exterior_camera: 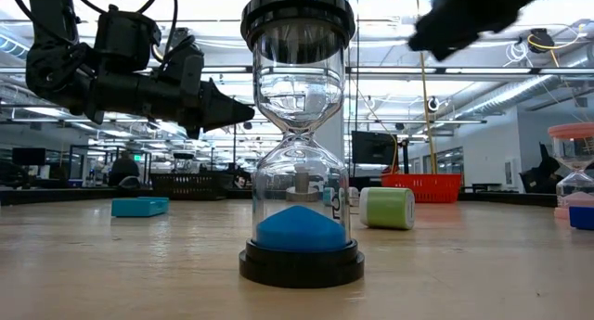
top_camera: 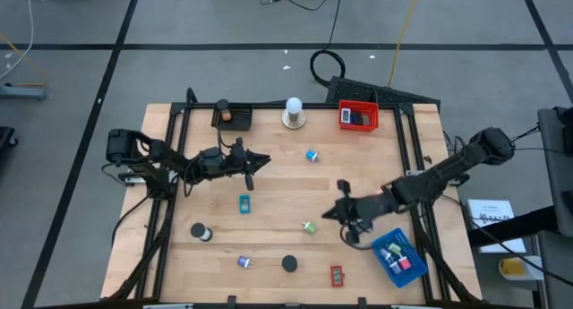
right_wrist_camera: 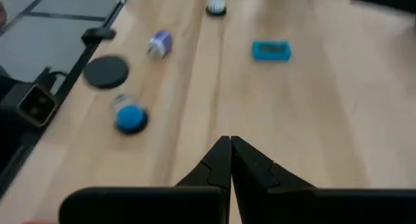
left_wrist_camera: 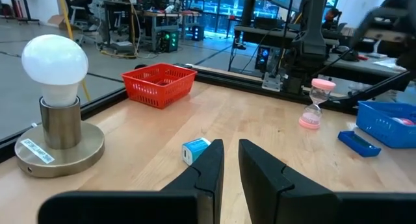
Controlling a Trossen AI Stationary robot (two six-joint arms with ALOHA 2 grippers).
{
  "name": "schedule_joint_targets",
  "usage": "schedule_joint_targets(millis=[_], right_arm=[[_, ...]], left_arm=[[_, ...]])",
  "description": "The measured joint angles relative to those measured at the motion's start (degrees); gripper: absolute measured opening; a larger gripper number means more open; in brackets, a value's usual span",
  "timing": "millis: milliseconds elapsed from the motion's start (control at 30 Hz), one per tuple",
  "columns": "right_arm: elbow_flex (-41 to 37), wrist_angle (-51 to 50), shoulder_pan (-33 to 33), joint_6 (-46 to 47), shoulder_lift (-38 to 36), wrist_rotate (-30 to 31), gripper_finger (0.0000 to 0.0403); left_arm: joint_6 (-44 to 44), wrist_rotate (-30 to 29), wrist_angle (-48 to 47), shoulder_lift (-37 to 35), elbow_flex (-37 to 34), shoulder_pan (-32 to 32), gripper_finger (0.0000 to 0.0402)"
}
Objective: Pick & Place Office items
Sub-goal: Put the white hourglass into the black bin
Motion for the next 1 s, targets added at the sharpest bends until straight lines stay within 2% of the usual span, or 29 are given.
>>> schedule_joint_targets(millis=[167,300,467,567,667,800,1000], right_arm=[[-0.28,5.86,-7.68,-10.24,0.02,-2.91,0.0001],[-2.71,16.69,-12.17,-16.61,0.02,-2.88,0.0001],[-8.81,33.81,-15.94,-19.30,0.02,-2.92,0.0002],[-12.43,38.96,-17.13,-18.30,-0.11,-2.89,0.0001],[-14.35,40.05,-17.76,-19.14,-1.60,-2.83,0.0001],[-15.32,37.33,-18.19,-18.60,-5.71,-2.60,0.0001],[-18.17,33.84,-18.19,-18.30,-11.65,-2.58,0.0002]], left_arm=[[-3.19,0.01,0.07,0.01,0.02,0.00,0.0056],[-6.15,0.02,0.00,-0.01,0.97,0.00,0.0056],[-7.35,1.58,-2.29,-0.01,3.19,-0.05,0.0056],[-7.36,1.67,-5.60,-0.31,4.74,-0.19,0.0056],[-7.14,1.73,-8.20,-0.46,6.52,-0.37,0.0051],[-6.02,2.13,-12.69,-2.95,8.47,-0.37,0.0012],[-3.25,2.12,-27.87,-10.67,11.71,-0.95,0.0007]])
